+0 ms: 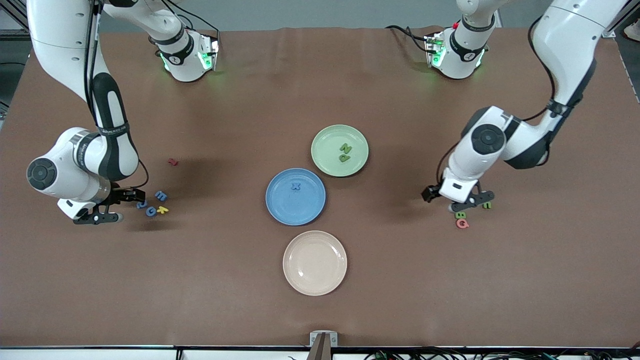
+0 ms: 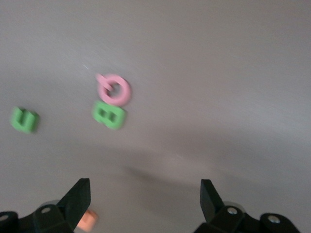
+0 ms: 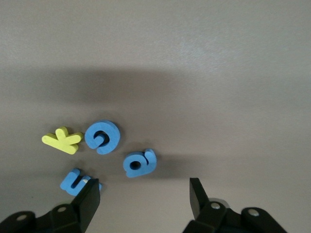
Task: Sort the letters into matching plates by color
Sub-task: 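Grasp the green B with the left gripper while the right gripper grasps blue letter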
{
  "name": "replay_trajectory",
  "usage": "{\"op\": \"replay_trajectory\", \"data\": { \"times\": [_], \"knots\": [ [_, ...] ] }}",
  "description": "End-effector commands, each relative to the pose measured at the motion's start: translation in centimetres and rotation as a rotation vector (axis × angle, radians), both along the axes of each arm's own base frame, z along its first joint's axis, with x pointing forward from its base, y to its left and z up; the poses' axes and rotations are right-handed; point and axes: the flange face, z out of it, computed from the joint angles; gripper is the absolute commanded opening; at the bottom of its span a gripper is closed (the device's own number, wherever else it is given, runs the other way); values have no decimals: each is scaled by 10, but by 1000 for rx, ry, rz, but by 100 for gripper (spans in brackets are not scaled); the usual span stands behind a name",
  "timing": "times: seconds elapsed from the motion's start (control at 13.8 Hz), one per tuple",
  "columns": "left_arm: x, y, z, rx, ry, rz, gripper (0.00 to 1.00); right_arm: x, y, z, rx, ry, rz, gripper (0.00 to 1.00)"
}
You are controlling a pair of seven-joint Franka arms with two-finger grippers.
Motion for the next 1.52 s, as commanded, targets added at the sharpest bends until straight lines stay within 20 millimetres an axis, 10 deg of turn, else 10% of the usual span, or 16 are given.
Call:
{"op": "replay_trajectory", "data": {
  "times": [0.0,0.43,1.45],
  "knots": [
    [13,16,-19,-3,4,-63,95,-3,2,-10,21,-11,-33,79],
    [20,58,-41,-30,41,-195,80,0,-7,-26,20,-3,-39,75],
    [40,67,-50,-61,32,-207,59,0,-15,-44,56,-27,-35,44]
  ]
}}
